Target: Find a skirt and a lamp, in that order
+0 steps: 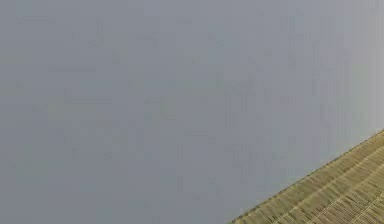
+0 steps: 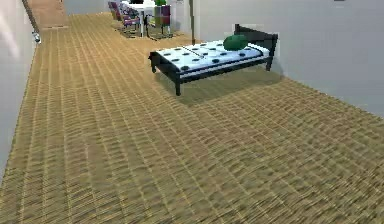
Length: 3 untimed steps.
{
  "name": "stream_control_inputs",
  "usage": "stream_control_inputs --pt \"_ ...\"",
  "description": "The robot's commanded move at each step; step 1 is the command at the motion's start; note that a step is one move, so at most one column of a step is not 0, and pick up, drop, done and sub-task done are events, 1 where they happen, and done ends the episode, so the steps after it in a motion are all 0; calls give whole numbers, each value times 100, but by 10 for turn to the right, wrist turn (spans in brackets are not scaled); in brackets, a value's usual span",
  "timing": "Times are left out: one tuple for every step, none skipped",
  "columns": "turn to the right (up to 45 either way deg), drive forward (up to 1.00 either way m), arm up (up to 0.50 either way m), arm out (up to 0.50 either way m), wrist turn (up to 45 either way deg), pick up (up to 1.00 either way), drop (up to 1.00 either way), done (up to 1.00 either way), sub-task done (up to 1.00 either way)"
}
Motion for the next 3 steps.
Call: stream_control_inputs --pt "450 0 0 0 0 0 0 0 0" --pt "120 0 0 0 0 0 0 0 0" --pt "0 100 0 0 0 0 0 0 0"
